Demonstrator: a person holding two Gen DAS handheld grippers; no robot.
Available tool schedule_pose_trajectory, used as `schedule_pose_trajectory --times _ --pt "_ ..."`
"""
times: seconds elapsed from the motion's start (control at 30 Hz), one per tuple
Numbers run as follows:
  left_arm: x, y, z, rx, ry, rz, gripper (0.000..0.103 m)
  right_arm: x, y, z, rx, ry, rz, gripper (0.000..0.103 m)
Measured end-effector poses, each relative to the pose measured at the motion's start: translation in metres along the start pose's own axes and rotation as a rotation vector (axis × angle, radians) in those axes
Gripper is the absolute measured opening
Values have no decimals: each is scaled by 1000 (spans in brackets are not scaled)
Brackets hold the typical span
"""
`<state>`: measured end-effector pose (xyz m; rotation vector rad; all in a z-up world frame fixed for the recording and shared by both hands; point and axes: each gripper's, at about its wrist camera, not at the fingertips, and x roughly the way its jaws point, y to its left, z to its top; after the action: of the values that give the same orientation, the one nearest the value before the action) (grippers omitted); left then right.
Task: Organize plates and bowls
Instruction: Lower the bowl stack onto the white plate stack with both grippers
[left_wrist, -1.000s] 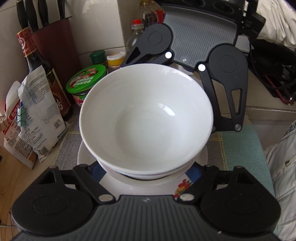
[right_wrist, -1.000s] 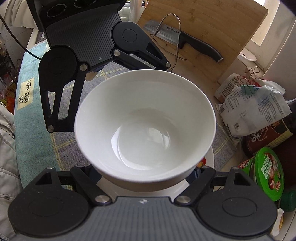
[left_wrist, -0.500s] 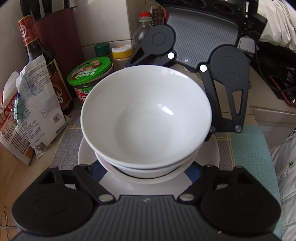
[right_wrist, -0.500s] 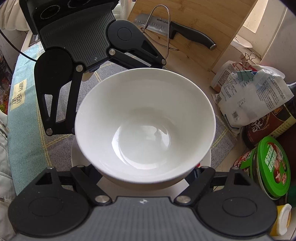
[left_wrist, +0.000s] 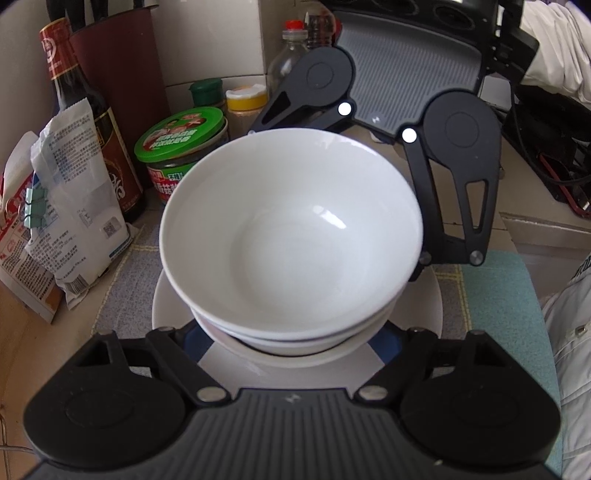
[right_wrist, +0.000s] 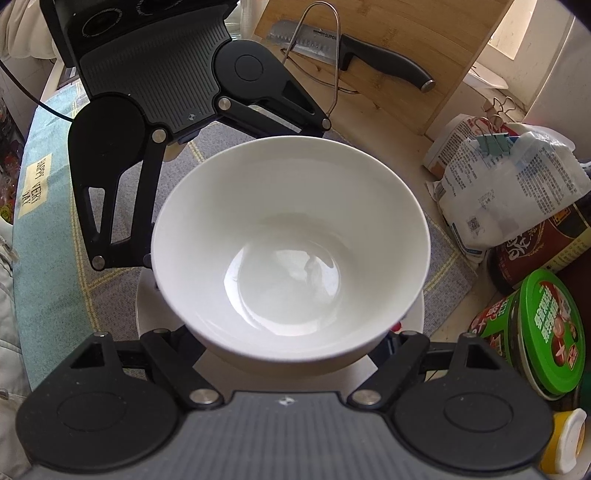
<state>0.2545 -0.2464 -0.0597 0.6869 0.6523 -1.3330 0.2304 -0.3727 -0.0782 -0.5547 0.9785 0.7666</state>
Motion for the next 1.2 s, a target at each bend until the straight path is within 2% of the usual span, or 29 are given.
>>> schedule_pose_trajectory --times 0.33,0.43,0.7,0.83,1.0,1.2 --pt "-1 -1 0 -1 -6 10 87 -2 4 0 -7 6 -26 90" --pt "-1 -6 1 34 -13 45 91 -4 8 2 -14 -12 -38 103" --pt "-7 -12 -4 28 -26 89 96 -5 15 2 -26 0 -76 103" --pt "-17 -17 -9 2 -43 139 98 -9 17 -3 -21 -4 -102 103" --pt "-38 -31 -19 -41 -84 248 99 -21 18 -12 9 -23 -146 103" --pt "-67 -46 -34 -179 -174 341 101 -32 28 -19 87 -28 -261 103"
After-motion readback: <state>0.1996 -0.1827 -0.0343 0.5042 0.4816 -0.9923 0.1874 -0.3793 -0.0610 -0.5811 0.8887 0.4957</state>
